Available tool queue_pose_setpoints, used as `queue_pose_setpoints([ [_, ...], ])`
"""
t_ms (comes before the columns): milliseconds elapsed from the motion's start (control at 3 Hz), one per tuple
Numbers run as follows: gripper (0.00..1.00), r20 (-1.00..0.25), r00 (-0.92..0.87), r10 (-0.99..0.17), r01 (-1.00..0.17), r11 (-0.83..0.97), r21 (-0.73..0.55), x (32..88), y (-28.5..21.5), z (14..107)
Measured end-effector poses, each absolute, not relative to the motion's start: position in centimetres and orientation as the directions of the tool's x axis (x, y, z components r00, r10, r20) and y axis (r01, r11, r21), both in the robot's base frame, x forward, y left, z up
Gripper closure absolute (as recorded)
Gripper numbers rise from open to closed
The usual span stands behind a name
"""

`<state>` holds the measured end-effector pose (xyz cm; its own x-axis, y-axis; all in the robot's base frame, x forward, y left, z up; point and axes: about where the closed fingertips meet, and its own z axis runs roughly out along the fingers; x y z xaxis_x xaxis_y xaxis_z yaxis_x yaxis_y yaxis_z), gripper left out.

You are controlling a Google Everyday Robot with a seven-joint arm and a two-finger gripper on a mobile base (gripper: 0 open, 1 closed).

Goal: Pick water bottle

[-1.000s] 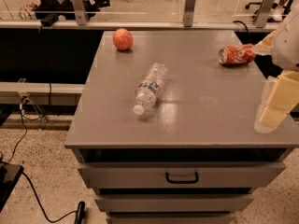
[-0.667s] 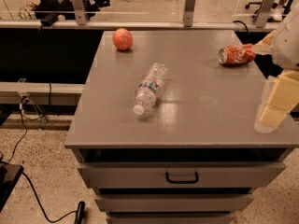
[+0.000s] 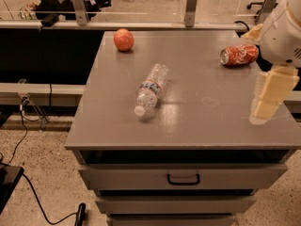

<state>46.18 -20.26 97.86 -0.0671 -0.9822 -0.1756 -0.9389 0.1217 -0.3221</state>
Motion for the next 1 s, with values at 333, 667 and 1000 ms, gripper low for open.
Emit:
queue_pose_setpoints([
  [333,0.0,-0.123,0.138,-0.983,-0.914,-0.079,-0.398,49.5,-17.5,98.1],
  [667,0.0,-0.082,0.31,-0.947,-0.871,-0.248,-0.423,52.0,-14.4,97.6],
  [1000,0.0,-0.055,0.444,-0.894,-0.83,-0.388,-0.4,54.2,-11.3,95.8],
])
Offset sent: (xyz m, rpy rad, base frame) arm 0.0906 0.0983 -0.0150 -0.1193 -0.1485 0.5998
